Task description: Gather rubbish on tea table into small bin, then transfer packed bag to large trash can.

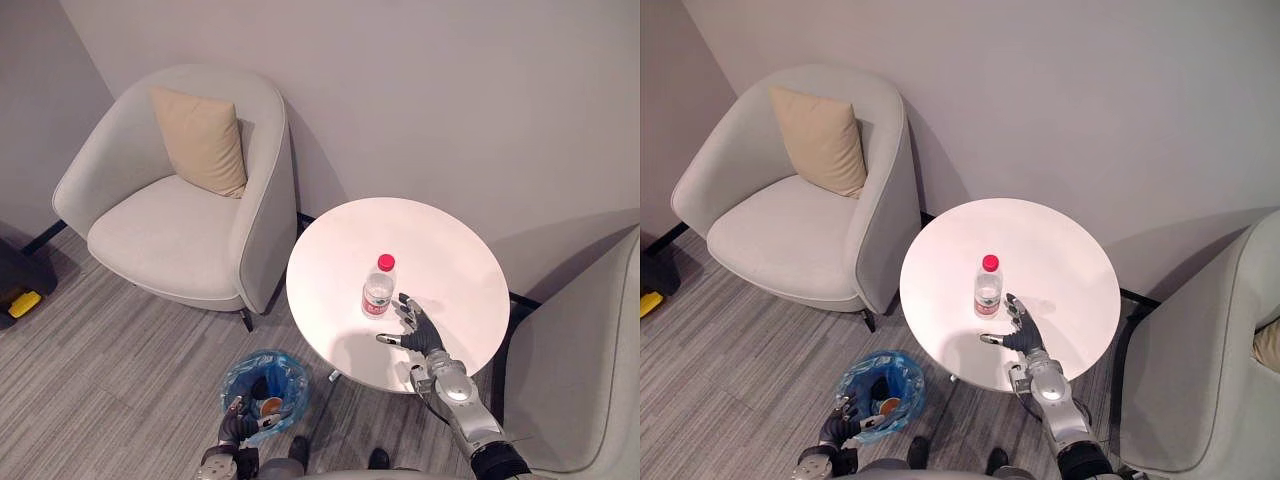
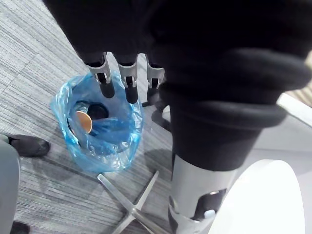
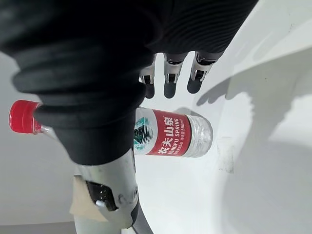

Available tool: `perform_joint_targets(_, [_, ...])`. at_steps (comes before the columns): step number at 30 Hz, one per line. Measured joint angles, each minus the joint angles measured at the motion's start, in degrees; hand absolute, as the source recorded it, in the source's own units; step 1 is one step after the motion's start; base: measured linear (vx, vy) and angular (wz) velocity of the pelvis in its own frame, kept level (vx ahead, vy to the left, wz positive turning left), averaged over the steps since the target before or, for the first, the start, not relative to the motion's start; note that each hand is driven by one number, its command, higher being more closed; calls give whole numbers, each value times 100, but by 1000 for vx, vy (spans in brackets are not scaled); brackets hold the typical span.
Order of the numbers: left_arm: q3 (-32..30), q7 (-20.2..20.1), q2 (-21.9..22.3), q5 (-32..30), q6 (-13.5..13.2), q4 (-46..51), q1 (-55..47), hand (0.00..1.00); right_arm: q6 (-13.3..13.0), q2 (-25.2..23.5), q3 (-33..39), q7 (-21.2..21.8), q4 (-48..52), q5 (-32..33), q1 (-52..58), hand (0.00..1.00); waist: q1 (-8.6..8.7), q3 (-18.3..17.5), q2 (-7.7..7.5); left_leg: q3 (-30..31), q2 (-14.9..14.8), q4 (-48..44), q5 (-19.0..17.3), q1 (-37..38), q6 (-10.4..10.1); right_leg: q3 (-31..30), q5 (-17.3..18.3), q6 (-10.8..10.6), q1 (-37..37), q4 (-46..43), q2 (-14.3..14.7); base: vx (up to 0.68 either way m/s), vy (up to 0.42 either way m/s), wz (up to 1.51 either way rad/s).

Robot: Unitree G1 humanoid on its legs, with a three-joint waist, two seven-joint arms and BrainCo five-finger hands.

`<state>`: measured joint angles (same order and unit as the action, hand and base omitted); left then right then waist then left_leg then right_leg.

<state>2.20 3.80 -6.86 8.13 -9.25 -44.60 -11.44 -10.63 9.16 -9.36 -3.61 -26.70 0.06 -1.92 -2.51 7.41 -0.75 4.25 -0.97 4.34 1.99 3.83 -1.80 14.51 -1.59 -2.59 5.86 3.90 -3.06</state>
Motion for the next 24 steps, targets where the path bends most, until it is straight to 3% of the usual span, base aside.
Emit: perform_joint_targets(24, [161, -9, -6, 0, 1, 11, -112, 0, 3, -55, 415, -260, 117, -51, -30, 0, 2, -5, 32, -48, -7, -1, -2, -8, -2, -42, 4, -2, -25, -1, 0, 0, 0, 0])
